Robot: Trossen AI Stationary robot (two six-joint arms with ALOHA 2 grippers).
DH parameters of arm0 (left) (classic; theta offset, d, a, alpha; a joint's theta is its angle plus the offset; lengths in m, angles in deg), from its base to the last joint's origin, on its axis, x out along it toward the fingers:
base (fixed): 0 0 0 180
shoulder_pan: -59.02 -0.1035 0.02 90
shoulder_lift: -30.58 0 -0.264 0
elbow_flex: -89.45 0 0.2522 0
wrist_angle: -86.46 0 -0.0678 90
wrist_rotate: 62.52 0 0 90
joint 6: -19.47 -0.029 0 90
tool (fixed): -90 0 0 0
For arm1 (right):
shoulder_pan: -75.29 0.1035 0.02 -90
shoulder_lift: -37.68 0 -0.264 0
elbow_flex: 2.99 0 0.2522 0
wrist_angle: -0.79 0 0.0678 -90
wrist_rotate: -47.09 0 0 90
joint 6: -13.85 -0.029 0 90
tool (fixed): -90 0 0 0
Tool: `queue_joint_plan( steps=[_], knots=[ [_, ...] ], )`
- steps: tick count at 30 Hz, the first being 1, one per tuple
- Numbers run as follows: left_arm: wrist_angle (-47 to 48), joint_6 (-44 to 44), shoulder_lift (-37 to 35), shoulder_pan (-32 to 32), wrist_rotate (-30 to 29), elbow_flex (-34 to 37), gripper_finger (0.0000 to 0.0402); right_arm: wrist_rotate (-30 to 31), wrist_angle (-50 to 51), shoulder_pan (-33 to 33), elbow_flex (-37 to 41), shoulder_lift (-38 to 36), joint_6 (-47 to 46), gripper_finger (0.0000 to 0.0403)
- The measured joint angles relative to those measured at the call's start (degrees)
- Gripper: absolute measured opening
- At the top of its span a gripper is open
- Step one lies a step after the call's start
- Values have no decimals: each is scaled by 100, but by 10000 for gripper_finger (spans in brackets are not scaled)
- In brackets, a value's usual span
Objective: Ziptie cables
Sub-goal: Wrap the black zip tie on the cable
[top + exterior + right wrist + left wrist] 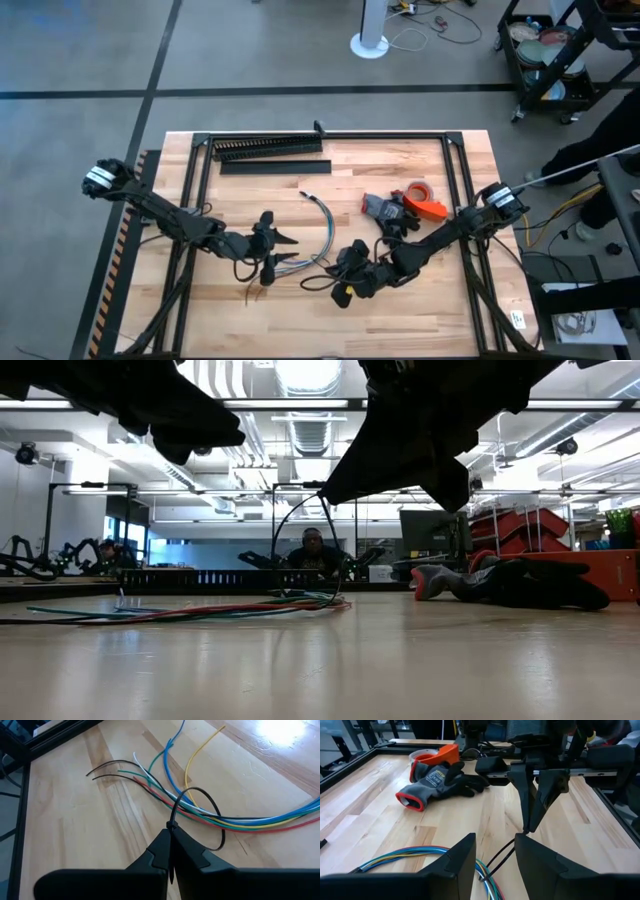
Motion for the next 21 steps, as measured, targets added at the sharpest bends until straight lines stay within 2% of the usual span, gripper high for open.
queue_joint_plan(
  steps=[9,21],
  knots=[
    [-5,9,-2,0,-2,0,114,-1,0,0,0,0,0,0],
    [-4,36,-4,0,-2,2,130,-3,1,0,0,0,0,0]
  ],
)
